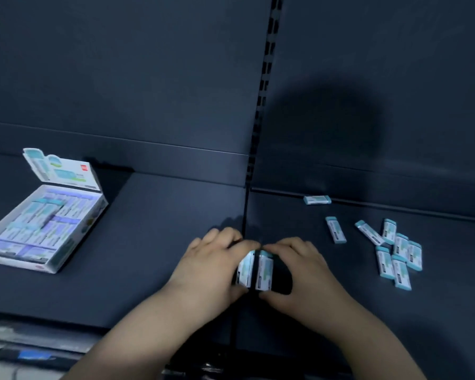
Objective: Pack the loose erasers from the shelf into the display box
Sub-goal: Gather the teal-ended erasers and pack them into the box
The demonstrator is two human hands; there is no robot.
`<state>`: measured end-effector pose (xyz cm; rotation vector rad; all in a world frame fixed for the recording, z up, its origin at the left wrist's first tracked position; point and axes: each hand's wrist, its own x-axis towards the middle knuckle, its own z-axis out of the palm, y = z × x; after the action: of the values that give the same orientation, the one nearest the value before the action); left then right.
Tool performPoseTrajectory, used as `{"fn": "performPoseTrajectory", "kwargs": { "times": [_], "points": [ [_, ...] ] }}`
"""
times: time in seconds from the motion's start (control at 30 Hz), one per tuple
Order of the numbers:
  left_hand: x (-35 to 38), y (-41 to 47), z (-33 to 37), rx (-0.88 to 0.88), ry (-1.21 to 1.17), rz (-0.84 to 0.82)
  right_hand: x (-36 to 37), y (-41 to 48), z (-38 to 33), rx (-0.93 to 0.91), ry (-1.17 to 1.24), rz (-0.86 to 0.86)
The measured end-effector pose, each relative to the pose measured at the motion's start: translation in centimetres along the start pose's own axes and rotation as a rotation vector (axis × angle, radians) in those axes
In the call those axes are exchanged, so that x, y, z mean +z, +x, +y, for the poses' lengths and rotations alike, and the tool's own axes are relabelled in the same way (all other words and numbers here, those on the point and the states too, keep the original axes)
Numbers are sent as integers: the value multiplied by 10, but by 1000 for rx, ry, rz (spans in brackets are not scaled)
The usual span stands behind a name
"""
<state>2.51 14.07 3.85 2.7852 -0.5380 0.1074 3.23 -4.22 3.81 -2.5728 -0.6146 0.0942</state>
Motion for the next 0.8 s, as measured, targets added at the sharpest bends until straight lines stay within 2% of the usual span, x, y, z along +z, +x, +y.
{"fn": "performPoseTrajectory", "kwargs": {
  "times": [0.1,0.3,0.5,0.67,0.8],
  "points": [
    [-13,-21,-22,-22,86,88,15,15,-27,-65,55,8],
    [-43,-62,-91,-24,159,93,59,46,-104,-109,161,12],
    [-86,-89,-194,8,156,134,102,100,-185,-105,111,56],
    [-117,-95,-275,-7,173,6,128,145,-229,-50,25,60],
    [-122,-81,-298,-21,140,-95,134,169,-241,22,-34,30]
  ]
}}
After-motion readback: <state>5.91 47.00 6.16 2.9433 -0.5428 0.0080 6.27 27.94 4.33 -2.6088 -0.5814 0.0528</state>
